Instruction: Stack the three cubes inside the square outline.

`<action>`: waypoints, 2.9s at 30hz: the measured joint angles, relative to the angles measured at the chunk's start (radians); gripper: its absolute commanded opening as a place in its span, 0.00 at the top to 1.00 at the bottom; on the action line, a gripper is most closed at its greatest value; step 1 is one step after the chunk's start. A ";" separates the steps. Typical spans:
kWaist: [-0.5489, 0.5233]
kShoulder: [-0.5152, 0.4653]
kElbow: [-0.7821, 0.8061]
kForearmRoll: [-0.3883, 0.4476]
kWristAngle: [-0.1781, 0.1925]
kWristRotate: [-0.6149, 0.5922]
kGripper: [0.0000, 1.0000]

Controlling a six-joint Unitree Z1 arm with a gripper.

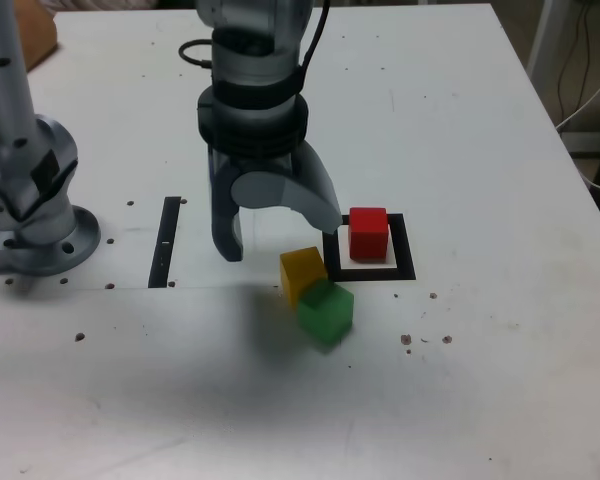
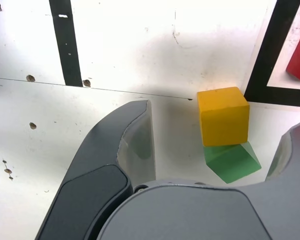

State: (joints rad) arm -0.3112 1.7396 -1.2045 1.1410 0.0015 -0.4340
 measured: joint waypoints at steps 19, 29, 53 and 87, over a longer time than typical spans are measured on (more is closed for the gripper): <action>0.008 0.159 -0.006 -0.073 -0.027 0.012 0.09; 0.009 0.200 0.012 -0.115 -0.049 0.026 0.14; 0.039 0.205 0.026 -0.151 -0.038 0.054 0.38; 0.039 0.169 0.012 -0.132 -0.030 0.061 0.59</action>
State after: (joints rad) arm -0.2723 1.9084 -1.1929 1.0086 -0.0287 -0.3726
